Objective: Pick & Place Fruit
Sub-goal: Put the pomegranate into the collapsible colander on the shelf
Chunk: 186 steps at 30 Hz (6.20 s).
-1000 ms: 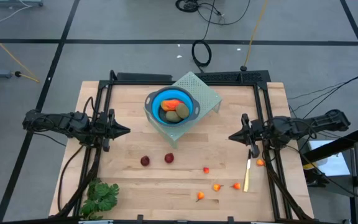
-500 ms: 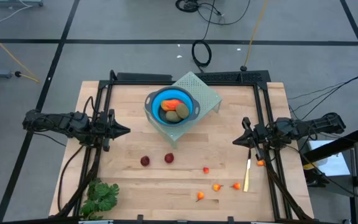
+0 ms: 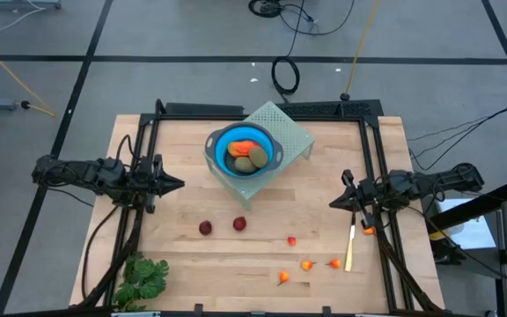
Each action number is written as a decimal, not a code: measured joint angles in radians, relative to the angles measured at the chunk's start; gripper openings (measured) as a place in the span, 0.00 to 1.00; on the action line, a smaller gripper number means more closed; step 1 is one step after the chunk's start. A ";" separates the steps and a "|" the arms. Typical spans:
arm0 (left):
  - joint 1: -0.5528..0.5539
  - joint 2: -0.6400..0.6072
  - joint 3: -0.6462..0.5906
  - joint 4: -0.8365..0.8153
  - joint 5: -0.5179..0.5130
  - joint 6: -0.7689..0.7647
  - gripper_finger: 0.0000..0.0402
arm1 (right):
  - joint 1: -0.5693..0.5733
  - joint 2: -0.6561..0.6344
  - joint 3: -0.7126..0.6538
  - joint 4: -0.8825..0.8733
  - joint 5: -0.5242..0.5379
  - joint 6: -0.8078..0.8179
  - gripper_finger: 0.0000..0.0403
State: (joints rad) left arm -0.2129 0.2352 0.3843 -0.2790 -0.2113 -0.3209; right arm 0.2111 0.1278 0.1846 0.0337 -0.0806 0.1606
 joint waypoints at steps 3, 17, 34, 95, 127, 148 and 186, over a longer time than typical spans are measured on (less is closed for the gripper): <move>0.000 0.000 0.000 0.000 0.000 -0.003 0.05 | 0.000 -0.011 -0.012 0.000 0.000 -0.014 0.00; 0.000 0.000 0.000 0.000 0.000 -0.029 0.05 | 0.000 -0.020 -0.025 -0.001 0.005 -0.016 0.00; 0.000 0.000 0.000 0.000 0.000 -0.029 0.05 | 0.000 -0.020 -0.025 -0.008 0.001 -0.016 0.00; -0.314 0.969 0.544 -0.332 0.032 -0.647 0.00 | 0.000 -0.020 -0.025 -0.062 0.001 -0.079 0.00; -0.313 1.016 0.544 -0.482 -0.046 -1.408 0.00 | 0.000 -0.020 -0.025 -0.061 0.001 -0.079 0.00; -0.291 1.016 0.544 -0.513 -0.051 -1.409 0.00 | 0.000 -0.020 -0.024 -0.061 0.001 -0.080 0.00; -0.291 1.016 0.543 -0.513 -0.051 -1.363 0.52 | 0.000 -0.020 -0.024 -0.061 0.001 -0.080 0.00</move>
State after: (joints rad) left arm -0.5041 1.2514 0.9276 -0.7918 -0.2623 -1.6839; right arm 0.2111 0.1078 0.1604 -0.0277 -0.0799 0.0811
